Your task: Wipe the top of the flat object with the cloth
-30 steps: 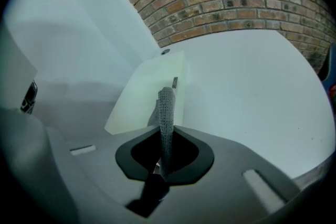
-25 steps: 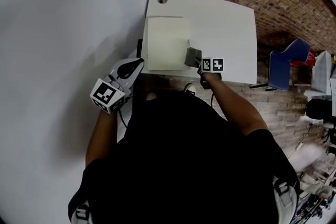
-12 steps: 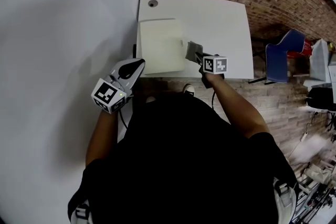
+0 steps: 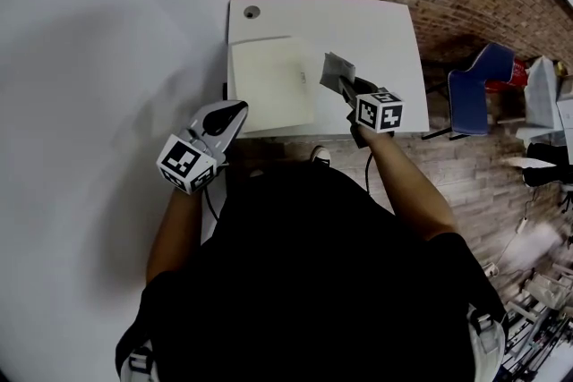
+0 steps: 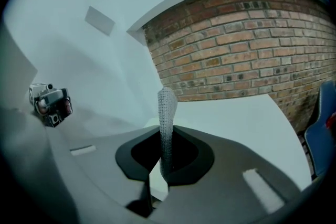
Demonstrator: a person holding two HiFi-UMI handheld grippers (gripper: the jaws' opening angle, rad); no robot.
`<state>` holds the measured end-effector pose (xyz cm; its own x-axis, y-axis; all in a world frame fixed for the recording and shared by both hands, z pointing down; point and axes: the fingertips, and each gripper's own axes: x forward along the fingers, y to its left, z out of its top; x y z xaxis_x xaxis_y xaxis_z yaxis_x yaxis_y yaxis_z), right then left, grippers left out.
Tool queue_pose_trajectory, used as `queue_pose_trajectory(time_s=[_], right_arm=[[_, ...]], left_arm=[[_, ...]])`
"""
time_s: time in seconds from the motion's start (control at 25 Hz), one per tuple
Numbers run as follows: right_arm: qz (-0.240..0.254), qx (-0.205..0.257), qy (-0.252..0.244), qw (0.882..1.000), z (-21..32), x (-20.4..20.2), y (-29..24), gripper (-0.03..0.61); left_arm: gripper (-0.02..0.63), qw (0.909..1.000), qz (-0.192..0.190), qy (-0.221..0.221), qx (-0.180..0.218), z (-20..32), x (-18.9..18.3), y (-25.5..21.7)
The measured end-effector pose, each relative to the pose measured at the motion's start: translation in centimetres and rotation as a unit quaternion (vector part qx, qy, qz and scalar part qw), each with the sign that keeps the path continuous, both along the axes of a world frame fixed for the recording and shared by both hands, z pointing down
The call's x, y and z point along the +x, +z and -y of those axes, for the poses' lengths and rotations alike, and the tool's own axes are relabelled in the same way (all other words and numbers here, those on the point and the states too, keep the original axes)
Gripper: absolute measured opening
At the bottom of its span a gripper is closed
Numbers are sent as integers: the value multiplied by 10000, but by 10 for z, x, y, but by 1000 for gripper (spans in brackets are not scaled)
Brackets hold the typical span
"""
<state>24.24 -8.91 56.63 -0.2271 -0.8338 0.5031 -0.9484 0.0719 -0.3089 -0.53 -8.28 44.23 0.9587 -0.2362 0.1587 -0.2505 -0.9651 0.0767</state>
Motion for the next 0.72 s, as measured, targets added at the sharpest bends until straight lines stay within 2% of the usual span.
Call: queue_pose_trajectory(time_s=[0.36,0.72], right_arm=[[-120,704,155,9973,-12,14,-63,9],[-301,1412,73,9895,-27,8,-121,9]], left_arm=[[2,10000,45,60,31,4,1,2],[2,9997,-17,215,74,8,14,0]])
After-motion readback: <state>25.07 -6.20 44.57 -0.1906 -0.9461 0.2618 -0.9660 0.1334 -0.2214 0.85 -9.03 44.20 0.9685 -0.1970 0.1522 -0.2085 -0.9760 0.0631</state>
